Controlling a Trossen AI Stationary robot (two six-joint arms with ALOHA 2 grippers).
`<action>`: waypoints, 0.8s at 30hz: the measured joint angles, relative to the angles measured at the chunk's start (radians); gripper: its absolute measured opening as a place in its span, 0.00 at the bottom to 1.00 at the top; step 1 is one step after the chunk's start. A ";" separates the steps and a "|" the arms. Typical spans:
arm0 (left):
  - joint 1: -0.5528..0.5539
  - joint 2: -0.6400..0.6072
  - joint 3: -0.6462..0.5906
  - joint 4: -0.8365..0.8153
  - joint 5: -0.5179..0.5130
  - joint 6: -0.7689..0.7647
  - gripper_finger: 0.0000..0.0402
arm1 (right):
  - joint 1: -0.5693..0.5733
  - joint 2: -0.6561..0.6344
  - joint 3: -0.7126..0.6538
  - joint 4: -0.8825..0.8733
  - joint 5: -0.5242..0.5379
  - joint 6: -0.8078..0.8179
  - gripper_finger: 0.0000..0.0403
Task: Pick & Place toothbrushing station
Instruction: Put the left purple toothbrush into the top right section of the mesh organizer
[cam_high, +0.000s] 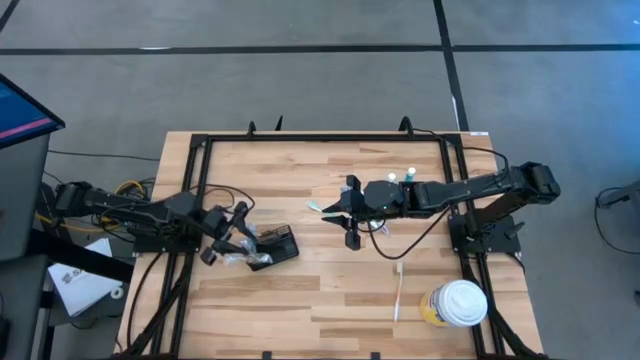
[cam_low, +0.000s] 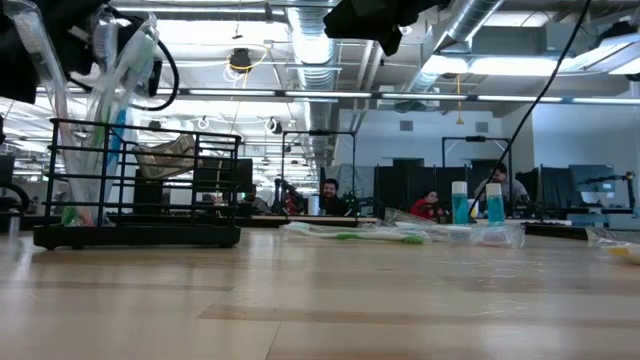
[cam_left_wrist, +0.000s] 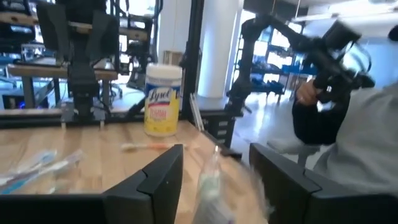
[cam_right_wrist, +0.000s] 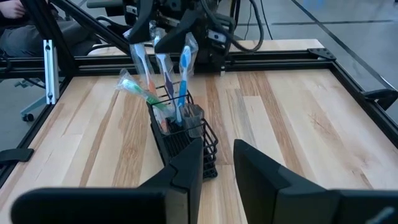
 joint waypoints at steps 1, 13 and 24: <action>0.000 0.000 0.000 0.019 0.000 -0.014 0.45 | 0.000 0.000 0.000 0.000 0.000 0.000 0.20; 0.016 0.002 0.045 0.174 -0.097 -0.023 0.41 | 0.000 0.000 0.000 -0.019 0.000 0.000 0.20; 0.163 0.204 0.189 0.155 -0.110 -0.025 0.39 | -0.016 0.000 0.000 -0.221 0.000 0.044 0.20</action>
